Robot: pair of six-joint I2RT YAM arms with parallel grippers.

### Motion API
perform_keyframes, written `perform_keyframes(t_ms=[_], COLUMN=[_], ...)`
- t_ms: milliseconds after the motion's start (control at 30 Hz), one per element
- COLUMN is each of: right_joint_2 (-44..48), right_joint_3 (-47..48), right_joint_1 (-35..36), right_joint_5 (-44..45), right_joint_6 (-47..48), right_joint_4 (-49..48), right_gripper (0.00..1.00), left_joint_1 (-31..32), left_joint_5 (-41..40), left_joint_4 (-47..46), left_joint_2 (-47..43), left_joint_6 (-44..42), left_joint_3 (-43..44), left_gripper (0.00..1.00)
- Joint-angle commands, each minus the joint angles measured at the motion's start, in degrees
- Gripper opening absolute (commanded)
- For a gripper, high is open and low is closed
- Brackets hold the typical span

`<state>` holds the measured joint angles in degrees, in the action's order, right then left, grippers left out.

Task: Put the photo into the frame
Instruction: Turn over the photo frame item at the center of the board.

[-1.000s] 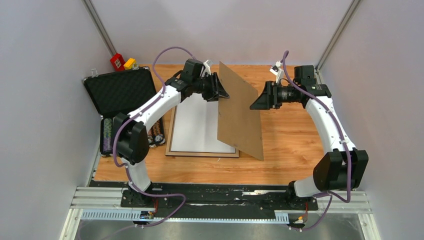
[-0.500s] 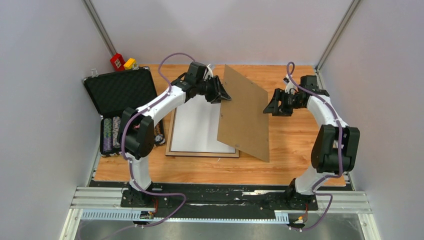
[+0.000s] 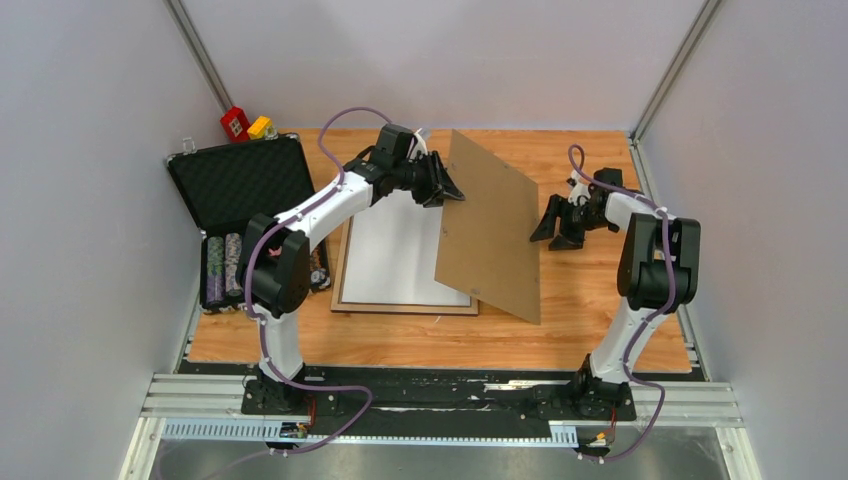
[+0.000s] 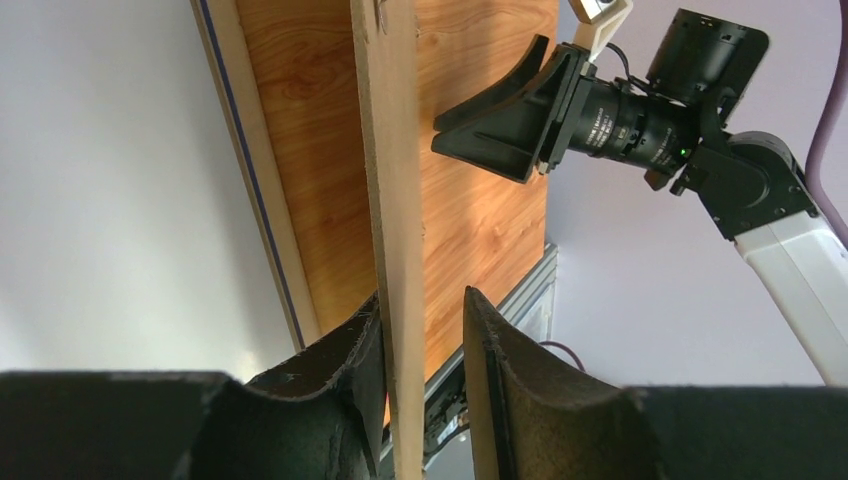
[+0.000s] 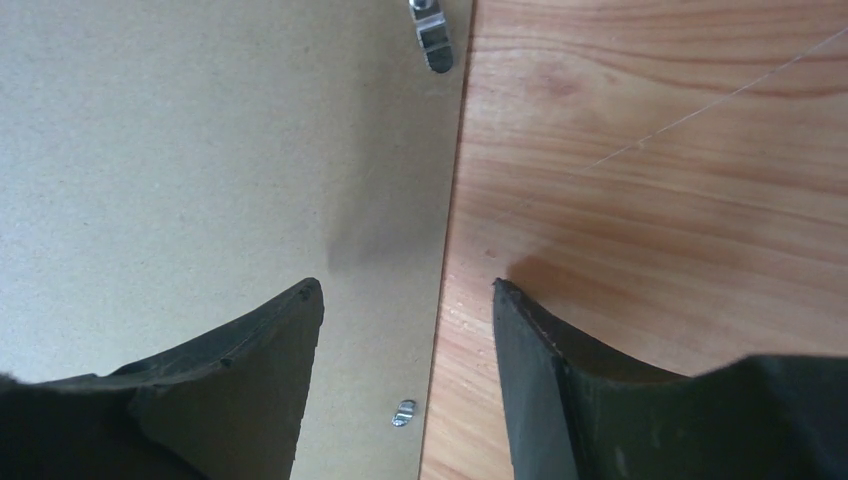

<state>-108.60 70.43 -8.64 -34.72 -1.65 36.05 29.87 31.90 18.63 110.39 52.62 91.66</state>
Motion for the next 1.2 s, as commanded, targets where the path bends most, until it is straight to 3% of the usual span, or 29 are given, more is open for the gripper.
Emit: perform_keyframes(t_ms=[0, 333, 567, 767, 1000, 1167], right_joint_2=[-1.9, -5.5, -5.8, -6.0, -4.7, -1.6], right_joint_3=[-0.2, -0.7, -1.6, -2.0, -2.2, -2.5], right_joint_1=[-1.2, -1.4, -1.5, -2.3, -3.5, -5.6], right_joint_5=[-3.6, -13.8, -17.9, -18.3, -19.6, -21.6], right_joint_6=[-1.5, -2.2, -2.2, -2.0, -2.2, -2.6], right_joint_4=[-3.9, -5.0, -5.3, -5.5, -5.5, -5.5], right_gripper=[0.62, 0.62, 0.61, 0.61, 0.61, 0.63], left_joint_1=[0.1, 0.3, 0.7, 0.7, 0.8, 0.1], left_joint_5=[0.8, 0.5, 1.3, 1.3, 1.8, 4.8], left_joint_4=[-3.3, -4.7, -6.3, -6.6, -7.8, -13.8], left_joint_2=[-0.8, -0.6, 0.8, 1.3, 1.5, -0.3], left_joint_6=[0.6, 0.5, 1.6, 1.8, 2.9, 7.2], left_joint_3=[-0.3, -1.5, -1.7, -1.7, -2.3, -6.1], left_gripper=[0.40, 0.41, 0.37, 0.28, 0.00, 0.00])
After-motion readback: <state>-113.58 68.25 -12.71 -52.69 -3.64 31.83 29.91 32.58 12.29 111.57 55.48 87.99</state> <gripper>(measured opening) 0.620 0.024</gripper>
